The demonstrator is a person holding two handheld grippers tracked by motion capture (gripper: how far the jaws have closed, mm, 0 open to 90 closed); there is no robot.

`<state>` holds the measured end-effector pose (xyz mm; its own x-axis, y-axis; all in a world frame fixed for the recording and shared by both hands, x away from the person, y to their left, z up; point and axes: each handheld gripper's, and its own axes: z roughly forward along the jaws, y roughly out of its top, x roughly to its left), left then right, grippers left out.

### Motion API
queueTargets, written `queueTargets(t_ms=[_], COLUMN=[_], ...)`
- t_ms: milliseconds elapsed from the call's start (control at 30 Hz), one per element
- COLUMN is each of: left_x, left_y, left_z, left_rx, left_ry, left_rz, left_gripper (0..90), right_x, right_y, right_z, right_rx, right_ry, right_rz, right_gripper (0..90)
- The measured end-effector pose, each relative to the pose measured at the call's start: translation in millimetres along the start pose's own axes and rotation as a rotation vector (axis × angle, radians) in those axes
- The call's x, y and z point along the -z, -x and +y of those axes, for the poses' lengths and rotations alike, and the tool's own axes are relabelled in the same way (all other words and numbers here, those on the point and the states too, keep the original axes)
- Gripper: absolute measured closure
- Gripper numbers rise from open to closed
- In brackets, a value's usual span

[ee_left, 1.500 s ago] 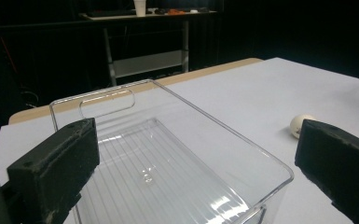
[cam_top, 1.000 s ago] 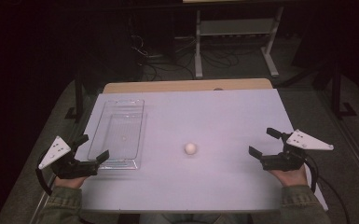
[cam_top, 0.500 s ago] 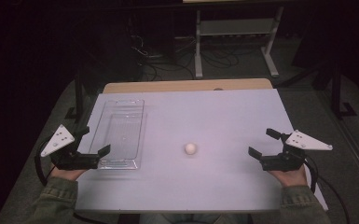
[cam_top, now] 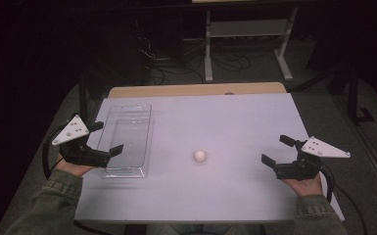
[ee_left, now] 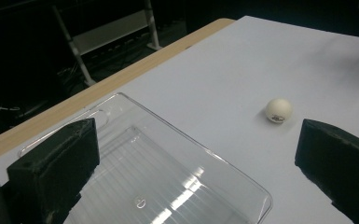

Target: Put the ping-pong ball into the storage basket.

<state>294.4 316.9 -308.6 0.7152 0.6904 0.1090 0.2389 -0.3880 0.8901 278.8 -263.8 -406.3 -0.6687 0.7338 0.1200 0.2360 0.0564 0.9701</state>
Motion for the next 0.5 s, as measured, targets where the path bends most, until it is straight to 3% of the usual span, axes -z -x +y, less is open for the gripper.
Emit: queueTargets(t_ms=[300, 500], left_x=[-9.9, -22.9], left_y=[0.2, 5.6], left_z=[13.7, 22.0], left_rx=[-0.008, -0.045], left_ry=[-0.057, -0.103], left_rz=[-0.044, -0.078], left_gripper=[0.0, 0.0], right_x=[0.4, -0.2], right_y=[1.4, 1.2], right_z=[-0.3, -0.5], right_rx=[-0.001, -0.005], right_ry=[0.001, -0.004], right_rz=[0.001, 0.008], right_gripper=[0.0, 0.0])
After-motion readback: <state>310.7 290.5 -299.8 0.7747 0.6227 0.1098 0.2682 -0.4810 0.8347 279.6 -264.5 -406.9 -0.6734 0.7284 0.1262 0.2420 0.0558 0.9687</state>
